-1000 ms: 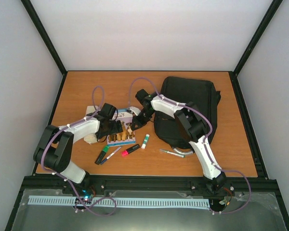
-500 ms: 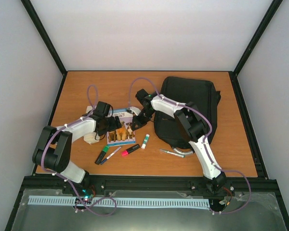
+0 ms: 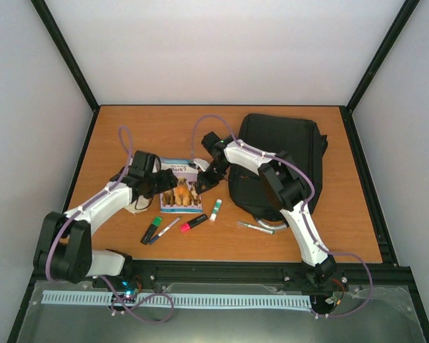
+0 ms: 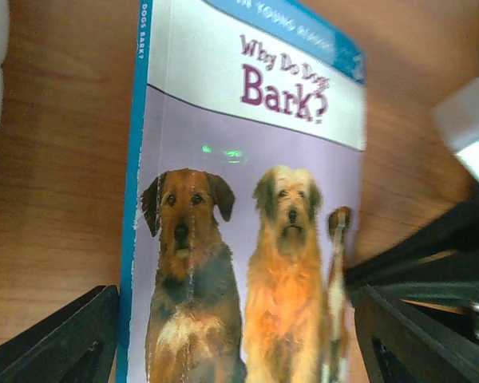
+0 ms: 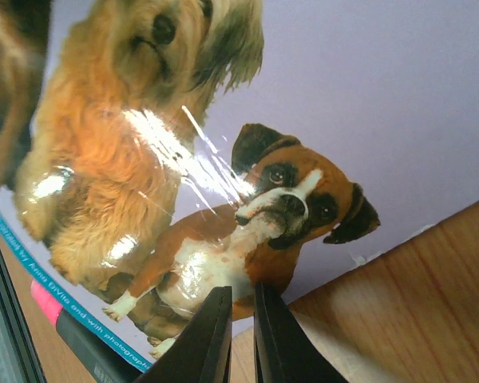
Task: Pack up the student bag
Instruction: Pick up the book from the center of the board.
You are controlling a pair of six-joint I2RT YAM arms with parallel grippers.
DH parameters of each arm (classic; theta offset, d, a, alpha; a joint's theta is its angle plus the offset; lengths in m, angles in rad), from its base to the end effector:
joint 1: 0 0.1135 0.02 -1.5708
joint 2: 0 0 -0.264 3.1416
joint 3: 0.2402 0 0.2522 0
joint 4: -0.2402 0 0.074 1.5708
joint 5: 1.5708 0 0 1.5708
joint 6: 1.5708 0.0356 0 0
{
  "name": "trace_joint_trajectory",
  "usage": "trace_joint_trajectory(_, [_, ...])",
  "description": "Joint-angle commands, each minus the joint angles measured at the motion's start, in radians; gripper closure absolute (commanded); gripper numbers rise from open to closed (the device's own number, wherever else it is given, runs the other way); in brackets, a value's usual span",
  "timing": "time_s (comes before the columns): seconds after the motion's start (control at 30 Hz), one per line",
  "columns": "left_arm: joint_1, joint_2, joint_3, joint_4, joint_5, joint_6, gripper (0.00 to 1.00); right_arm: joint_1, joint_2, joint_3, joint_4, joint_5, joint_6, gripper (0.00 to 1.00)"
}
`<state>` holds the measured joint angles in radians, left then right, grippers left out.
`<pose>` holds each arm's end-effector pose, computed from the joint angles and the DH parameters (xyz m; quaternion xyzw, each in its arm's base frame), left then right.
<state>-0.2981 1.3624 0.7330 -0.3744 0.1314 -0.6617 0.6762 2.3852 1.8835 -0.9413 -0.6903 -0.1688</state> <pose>0.2447 -0.0801 0.1839 -0.1551 0.9455 -0.1848 0.2185 0.3513 0.3109 0.1289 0.4048 -0.8477 -0.3419 0.0266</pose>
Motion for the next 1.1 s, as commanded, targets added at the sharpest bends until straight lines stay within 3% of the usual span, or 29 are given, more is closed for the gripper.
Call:
trace_joint_trajectory(0.0, [-0.019,-0.079,0.005,0.096,0.174,-0.019,0.18,0.028,0.083,-0.013,0.002,0.064,-0.006,0.88])
trace_joint_trajectory(0.27, [-0.019,-0.033,0.010,0.148,0.323,-0.060,0.25,0.029,0.080,-0.013,-0.002,0.068,-0.009,0.87])
trace_joint_trajectory(0.4, [-0.019,-0.039,0.019,0.118,0.327,-0.075,0.29,0.030,0.080,-0.013,-0.003,0.069,-0.009,0.87])
trace_joint_trajectory(0.73, [-0.019,-0.100,0.068,-0.189,0.252,-0.051,0.33,0.030,0.079,-0.013,-0.007,0.072,-0.012,0.86])
trace_joint_trajectory(1.07, [-0.019,-0.148,0.036,-0.188,0.295,-0.084,0.42,0.029,0.092,-0.008,-0.009,0.081,-0.017,0.86])
